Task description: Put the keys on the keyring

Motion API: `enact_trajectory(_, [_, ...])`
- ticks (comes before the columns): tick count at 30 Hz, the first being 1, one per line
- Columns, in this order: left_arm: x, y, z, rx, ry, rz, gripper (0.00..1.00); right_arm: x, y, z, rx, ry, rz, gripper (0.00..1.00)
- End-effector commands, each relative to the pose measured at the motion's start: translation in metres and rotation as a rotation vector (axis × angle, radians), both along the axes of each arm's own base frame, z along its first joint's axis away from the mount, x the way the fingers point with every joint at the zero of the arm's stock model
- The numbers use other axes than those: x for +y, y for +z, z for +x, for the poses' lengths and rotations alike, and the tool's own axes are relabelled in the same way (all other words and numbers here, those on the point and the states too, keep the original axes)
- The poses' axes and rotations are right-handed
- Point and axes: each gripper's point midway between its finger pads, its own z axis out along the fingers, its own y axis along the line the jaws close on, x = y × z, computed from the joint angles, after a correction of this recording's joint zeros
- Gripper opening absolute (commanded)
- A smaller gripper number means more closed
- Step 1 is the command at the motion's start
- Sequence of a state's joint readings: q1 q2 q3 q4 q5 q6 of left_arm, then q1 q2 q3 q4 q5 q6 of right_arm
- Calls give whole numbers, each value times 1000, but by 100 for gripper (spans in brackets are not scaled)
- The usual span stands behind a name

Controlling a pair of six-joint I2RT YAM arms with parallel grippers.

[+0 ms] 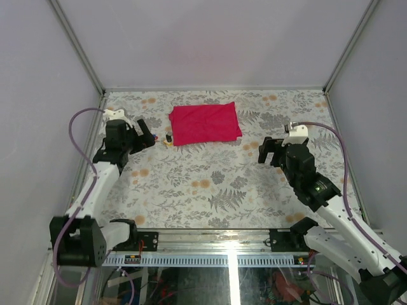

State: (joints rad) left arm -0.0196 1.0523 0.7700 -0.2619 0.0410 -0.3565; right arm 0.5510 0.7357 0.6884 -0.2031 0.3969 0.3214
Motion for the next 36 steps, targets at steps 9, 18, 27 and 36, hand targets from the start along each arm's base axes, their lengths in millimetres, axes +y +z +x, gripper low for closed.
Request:
enact_trajectory(9, [19,-58,76,284,13,67,100,38,21,5,23,157,67,99])
enact_trajectory(18, [62,-95,101,367,70,-1,100,43,14,-4,40,204,71,99])
enact_trajectory(27, [79,-115,112,406,98,-39,100,55,0,-12,92,293,62,99])
enact_trajectory(36, [80,-133,107,474,156,-71,100,54,-8,-15,105,304,43,99])
